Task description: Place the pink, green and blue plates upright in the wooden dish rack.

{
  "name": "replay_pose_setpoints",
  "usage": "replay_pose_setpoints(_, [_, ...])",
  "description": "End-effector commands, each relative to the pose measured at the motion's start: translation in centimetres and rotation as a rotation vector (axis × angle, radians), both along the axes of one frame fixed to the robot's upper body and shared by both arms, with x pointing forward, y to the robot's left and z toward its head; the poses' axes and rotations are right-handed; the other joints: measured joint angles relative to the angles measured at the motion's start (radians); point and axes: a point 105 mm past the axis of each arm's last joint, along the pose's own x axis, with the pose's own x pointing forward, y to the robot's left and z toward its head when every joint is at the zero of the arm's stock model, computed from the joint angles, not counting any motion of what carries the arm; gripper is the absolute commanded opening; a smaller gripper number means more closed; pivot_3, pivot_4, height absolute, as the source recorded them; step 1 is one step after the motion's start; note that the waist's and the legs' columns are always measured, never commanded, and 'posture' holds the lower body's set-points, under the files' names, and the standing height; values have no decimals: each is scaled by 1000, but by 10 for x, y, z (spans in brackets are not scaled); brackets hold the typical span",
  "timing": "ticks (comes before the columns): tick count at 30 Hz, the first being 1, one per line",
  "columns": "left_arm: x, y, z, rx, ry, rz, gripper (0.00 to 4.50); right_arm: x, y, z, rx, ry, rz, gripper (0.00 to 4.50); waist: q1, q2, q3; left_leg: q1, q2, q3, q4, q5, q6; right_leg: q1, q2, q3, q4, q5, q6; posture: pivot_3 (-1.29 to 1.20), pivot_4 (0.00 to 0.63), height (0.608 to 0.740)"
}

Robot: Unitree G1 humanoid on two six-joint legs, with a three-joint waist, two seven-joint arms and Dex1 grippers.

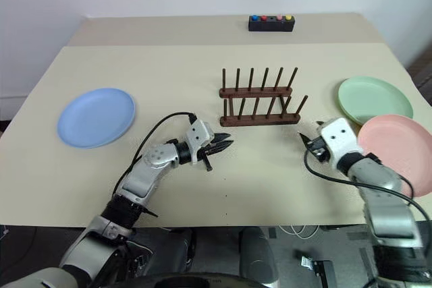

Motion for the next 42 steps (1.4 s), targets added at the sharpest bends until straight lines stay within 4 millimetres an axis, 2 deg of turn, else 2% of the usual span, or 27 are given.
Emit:
replay_pose_setpoints(1, [-14, -4, 19, -71, -16, -97, 807, -10, -12, 31, -34, -73, -65, 4469, 0, 0, 0, 0, 0, 0, 0, 0, 0, 0, 0, 0, 0, 0, 0, 0, 150, 740])
replay_pose_setpoints(5, [-34, -15, 15, -69, 5, -237, 807, -29, -42, 19, -51, -11, -233, 4469, 4, 0, 0, 0, 0, 0, 0, 0, 0, 0, 0, 0, 0, -2, -3, 0, 150, 740])
replay_pose_setpoints(10, [-32, -26, 20, -86, -1, -273, 807, -50, -49, -7, -70, 66, -341, 4469, 3, 0, 0, -1, 0, 0, 1, 0, 0, 0, 0, 0, -1, -2, -4, 0, 150, 740])
replay_pose_setpoints(15, [-33, -30, 20, -91, 8, -283, 807, -51, -59, -14, -102, 73, -445, 4469, -2, 1, 0, 0, 0, 1, 1, 0, 0, 0, 0, 1, -1, -2, -4, 0, 150, 740])
replay_pose_setpoints(18, [-32, -29, 19, -90, 6, -274, 807, -48, -59, -19, -95, 89, -459, 3158, 1, 1, 0, 0, 0, 1, 0, 0, 0, 0, 0, 1, -1, -2, -4, 0, 150, 740])
replay_pose_setpoints(24, [-34, -24, 23, -113, -1, -268, 807, -45, -56, -25, -95, 105, -457, 22, 2, 1, 0, -1, 0, 1, 1, 0, 0, 0, 0, 1, -1, -2, -4, 0, 150, 740])
replay_pose_setpoints(35, [-35, -26, 22, -119, 6, -276, 807, -47, -46, -18, -118, 79, -466, 22, 2, 1, 0, -1, 0, 1, 0, 0, 0, 0, 0, 1, -1, -2, -4, 0, 150, 740])
replay_pose_setpoints(42, [-35, -28, 22, -123, -1, -286, 807, -36, -39, 34, -334, -140, -388, 22, 1, 1, 0, -1, 0, 1, 0, 0, 0, -1, 0, 1, -1, -2, -3, 0, 150, 740])
